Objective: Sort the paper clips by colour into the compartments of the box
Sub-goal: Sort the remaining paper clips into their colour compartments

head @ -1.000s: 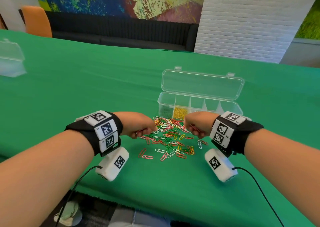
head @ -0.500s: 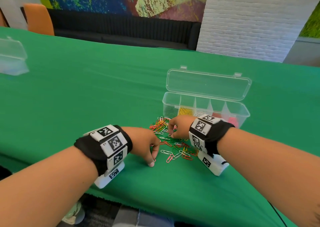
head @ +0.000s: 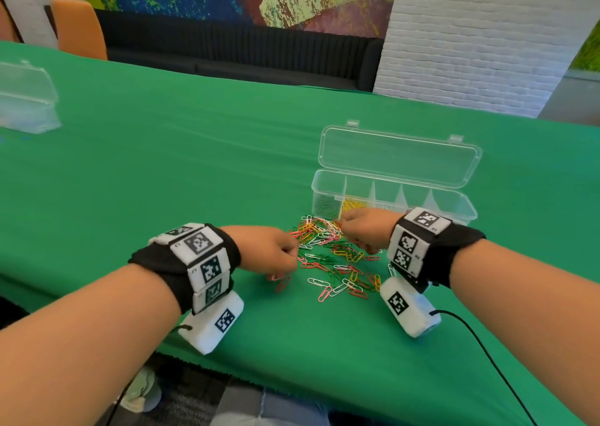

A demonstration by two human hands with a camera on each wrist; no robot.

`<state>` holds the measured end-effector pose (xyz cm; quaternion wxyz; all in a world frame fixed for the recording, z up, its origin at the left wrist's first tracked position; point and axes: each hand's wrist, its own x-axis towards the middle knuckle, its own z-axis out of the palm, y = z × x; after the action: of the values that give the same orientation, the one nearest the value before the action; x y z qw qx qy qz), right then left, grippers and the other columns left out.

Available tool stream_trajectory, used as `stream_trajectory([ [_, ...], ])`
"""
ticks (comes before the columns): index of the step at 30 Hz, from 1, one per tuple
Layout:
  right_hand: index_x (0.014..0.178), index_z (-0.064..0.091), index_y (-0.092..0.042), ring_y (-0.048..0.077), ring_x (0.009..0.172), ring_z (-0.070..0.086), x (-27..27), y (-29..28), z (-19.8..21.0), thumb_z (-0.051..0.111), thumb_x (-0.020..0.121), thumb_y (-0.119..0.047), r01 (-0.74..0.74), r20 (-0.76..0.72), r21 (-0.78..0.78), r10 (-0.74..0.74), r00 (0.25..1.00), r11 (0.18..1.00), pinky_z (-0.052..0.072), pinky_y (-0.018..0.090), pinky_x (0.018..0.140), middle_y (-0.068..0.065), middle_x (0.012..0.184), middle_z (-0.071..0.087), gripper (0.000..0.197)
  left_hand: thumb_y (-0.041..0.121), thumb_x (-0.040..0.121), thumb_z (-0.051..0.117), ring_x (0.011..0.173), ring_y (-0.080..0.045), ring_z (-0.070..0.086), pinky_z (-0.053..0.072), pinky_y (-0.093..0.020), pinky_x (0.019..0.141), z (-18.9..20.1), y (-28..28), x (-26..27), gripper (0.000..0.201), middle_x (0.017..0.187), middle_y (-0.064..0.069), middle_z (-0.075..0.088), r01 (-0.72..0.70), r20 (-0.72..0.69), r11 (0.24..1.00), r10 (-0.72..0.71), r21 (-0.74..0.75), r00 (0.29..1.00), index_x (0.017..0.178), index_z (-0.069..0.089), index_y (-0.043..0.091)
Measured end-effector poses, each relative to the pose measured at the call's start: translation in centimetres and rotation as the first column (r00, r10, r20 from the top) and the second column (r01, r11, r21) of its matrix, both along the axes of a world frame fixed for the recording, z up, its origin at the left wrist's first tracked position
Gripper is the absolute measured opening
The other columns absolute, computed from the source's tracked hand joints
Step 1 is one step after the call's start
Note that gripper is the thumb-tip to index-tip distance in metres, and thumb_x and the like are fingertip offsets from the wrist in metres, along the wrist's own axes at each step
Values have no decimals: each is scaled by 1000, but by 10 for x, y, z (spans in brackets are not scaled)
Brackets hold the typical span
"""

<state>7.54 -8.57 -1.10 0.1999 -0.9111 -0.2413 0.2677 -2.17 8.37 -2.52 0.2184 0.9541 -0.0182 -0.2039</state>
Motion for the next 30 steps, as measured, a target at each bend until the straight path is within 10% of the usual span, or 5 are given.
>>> stream_trajectory([
  [4, 70, 39, -12, 14, 49, 38, 3, -13, -2, 38, 88, 2, 131, -192, 159, -99, 976, 979, 33, 22, 42, 6, 66, 46, 23, -3, 88, 33, 45, -10, 50, 31, -17, 42, 5, 1, 4, 24, 60, -3, 59, -250, -55, 846, 255, -471, 965, 72, 38, 14],
  [7, 75, 39, -10, 15, 47, 40, 2, -20, -3, 35, 87, 7, 213, -278, 211, -150, 949, 954, 33, 18, 34, 8, 65, 49, 21, -5, 88, 31, 36, -10, 46, 25, -16, 36, 7, 4, 8, 23, 51, -2, 55, -334, -66, 766, 358, -549, 931, 77, 38, 14],
  [14, 70, 49, -21, 8, 50, 36, -16, -19, 3, 37, 90, -3, -69, 14, 30, 69, 998, 997, 29, 20, 47, -5, 60, 42, 30, 8, 90, 39, 54, -11, 38, 29, -22, 50, 12, 5, 18, 21, 66, 4, 45, -224, 66, 973, 227, -50, 972, 84, 53, 23],
  [18, 67, 55, -22, 5, 53, 40, -32, -11, 5, 43, 89, -10, -258, 90, -61, 263, 961, 964, 36, 22, 57, -9, 58, 45, 27, 24, 88, 51, 68, -11, 49, 36, -21, 61, 10, 3, 19, 9, 70, 11, 52, -111, 110, 973, 89, 205, 990, 91, 60, 25],
  [30, 103, 63, -24, -2, 42, 46, -38, -2, -11, 68, 83, -29, -521, 158, -228, 559, 814, 822, 33, 18, 50, -6, 52, 44, 21, 33, 77, 70, 75, -15, 51, 39, -25, 64, -5, 5, 26, 21, 84, 5, 54, -111, 117, 941, 77, 319, 990, 81, 51, 27],
])
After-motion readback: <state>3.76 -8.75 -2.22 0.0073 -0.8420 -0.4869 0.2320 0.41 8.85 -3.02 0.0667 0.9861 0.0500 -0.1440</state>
